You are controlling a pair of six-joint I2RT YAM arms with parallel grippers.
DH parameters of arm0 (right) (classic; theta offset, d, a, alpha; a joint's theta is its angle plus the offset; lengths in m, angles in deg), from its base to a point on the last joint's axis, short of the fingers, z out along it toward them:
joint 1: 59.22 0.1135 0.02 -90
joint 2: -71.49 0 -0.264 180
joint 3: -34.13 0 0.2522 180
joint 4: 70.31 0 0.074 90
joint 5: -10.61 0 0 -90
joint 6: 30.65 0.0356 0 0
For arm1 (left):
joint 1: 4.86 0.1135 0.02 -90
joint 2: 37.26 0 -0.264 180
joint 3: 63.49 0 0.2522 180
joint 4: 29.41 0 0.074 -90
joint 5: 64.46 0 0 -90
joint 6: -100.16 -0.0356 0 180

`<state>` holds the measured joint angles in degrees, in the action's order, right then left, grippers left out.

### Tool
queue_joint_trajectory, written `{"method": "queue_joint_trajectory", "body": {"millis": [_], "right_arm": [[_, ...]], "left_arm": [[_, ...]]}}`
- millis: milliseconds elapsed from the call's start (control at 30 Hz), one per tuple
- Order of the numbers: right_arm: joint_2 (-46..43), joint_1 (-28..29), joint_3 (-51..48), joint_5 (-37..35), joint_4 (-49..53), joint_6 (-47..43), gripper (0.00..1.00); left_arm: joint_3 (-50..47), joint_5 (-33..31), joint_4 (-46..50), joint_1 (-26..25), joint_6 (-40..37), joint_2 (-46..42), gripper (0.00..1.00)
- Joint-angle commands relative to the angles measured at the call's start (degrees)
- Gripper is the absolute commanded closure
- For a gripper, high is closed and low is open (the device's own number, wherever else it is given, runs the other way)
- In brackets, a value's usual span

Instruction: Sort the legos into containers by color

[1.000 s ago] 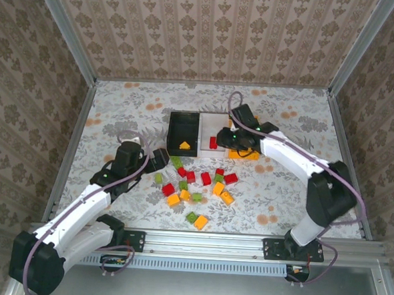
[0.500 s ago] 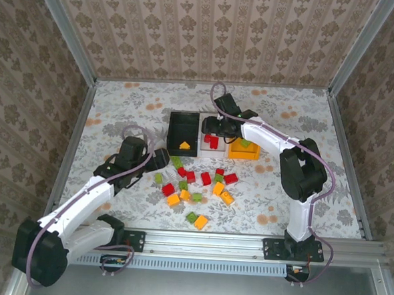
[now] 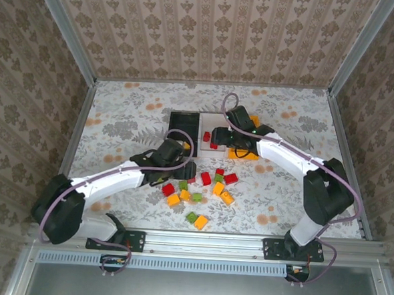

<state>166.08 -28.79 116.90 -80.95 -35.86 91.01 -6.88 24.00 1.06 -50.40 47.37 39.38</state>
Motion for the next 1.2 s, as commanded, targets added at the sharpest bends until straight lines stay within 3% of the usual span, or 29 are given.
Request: {"method": "queue_joint_trajectory", "body": {"millis": [0,367,633,1000,1167], "right_arm": [[-3.9,-0.8,-3.2,-1.7,-2.0,0.7,0.31],[-7.9,-2.5,-6.2,-1.8,-2.5,0.8,0.31],[-9.5,-3.3,-6.7,-1.8,-2.9,0.9,0.3],[-9.9,-4.1,-7.0,-1.8,-3.0,1.2,0.29],[-10.2,-4.3,-6.8,-1.4,-2.9,1.2,0.29]], "left_arm": [[2.7,-1.8,-0.5,-1.3,-1.2,2.4,0.18],[7.3,-1.5,1.2,-3.0,-2.5,9.3,0.28],[9.1,-0.4,6.7,-3.7,-3.8,11.4,0.27],[10.3,-2.0,7.4,-4.6,-6.2,15.3,0.47],[10.9,-3.2,10.1,-5.4,-6.2,15.3,0.38]]}}
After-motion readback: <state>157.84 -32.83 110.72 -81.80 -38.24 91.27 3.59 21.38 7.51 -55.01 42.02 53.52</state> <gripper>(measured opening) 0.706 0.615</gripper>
